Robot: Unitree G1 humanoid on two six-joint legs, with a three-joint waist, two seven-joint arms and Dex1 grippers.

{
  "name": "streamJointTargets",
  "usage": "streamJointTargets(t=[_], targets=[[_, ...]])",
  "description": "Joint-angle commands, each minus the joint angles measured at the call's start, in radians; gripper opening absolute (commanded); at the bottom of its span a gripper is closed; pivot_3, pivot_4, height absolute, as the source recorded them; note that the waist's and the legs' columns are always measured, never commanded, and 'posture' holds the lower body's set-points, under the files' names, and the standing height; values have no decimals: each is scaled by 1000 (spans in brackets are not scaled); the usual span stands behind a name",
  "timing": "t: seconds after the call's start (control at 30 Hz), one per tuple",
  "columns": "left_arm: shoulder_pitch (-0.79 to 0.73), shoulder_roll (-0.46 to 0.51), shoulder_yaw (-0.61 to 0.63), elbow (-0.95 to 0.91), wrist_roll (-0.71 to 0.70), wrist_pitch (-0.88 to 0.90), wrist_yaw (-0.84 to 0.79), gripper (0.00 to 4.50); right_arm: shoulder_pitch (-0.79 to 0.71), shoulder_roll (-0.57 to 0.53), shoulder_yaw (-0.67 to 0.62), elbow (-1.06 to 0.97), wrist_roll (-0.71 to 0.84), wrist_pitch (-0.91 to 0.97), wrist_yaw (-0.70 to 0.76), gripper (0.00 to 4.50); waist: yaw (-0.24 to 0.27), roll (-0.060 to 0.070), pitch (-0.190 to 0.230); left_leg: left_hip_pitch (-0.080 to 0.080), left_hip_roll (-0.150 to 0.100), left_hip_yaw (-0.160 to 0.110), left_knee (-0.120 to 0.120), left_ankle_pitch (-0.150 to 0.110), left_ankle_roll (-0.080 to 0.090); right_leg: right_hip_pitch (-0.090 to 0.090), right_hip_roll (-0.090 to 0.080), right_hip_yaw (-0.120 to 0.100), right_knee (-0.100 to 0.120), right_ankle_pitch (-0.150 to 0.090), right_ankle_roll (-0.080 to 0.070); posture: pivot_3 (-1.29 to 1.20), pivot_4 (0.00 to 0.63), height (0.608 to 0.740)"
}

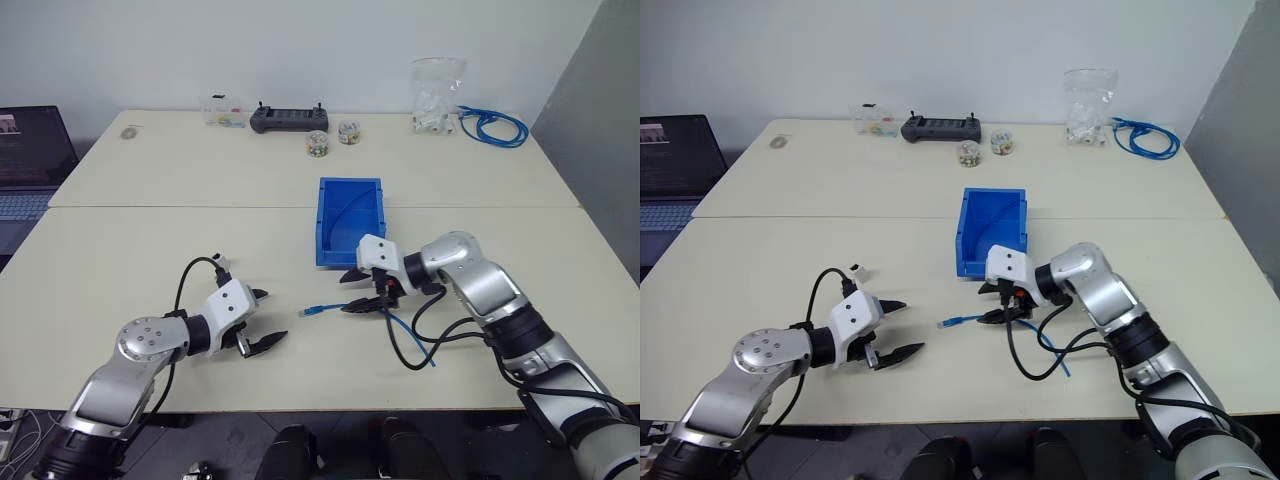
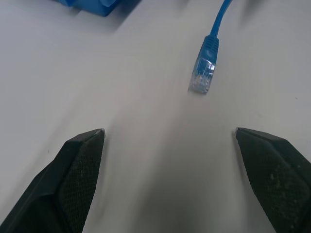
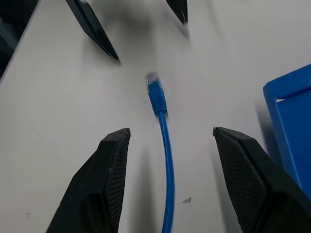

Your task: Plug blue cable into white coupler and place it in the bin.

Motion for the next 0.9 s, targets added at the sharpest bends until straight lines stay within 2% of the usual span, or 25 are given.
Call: streamJointTargets(t=[0.03,0.2,0.33,0.4,0.43,0.63,0.67,0.77,0.9], targets=[[-50,-42,-44,50,24,-33,-7,4500,100,-56,-83,-192,104,146,-25,3268,2,0,0,0,0,0,0,0,0,0,0,0,0,0,0,0,150,740],[-96,-67,-120,75,72,-25,-32,4500,259,-111,-173,-370,174,261,-114,3268,1,0,-1,0,0,0,0,0,0,0,0,0,0,0,0,0,150,740],[-117,-49,-156,81,98,4,-66,4500,317,-132,-215,-440,215,312,-174,3268,1,0,-1,1,0,1,0,0,0,1,0,1,0,0,1,0,150,740],[-132,-25,-176,88,119,22,-90,4149,338,-145,-232,-473,230,324,-201,3277,0,0,-1,1,0,1,0,0,0,1,0,1,0,-1,2,0,150,740],[-140,-16,-183,92,130,28,-99,4124,347,-153,-237,-487,234,321,-209,3277,0,0,-1,1,0,1,0,0,0,1,0,1,0,-1,2,0,150,740],[-174,17,-227,98,159,61,-139,2794,380,-180,-256,-541,269,289,-245,3277,-6,0,-2,2,0,2,0,0,0,1,1,2,0,-2,3,0,150,740],[-176,19,-233,98,161,65,-144,2684,385,-178,-262,-547,279,293,-255,3277,-8,0,-2,2,0,2,0,0,0,1,1,1,0,-2,3,0,150,740],[-178,26,-251,93,164,78,-163,1937,396,-167,-278,-565,307,305,-284,3277,-9,1,-3,2,1,2,0,0,0,2,1,1,0,-3,5,0,150,740],[-175,38,-258,77,154,95,-190,1448,413,-150,-308,-604,367,325,-323,3277,-10,1,-4,2,1,2,0,0,0,2,1,1,0,-3,5,0,150,740]])
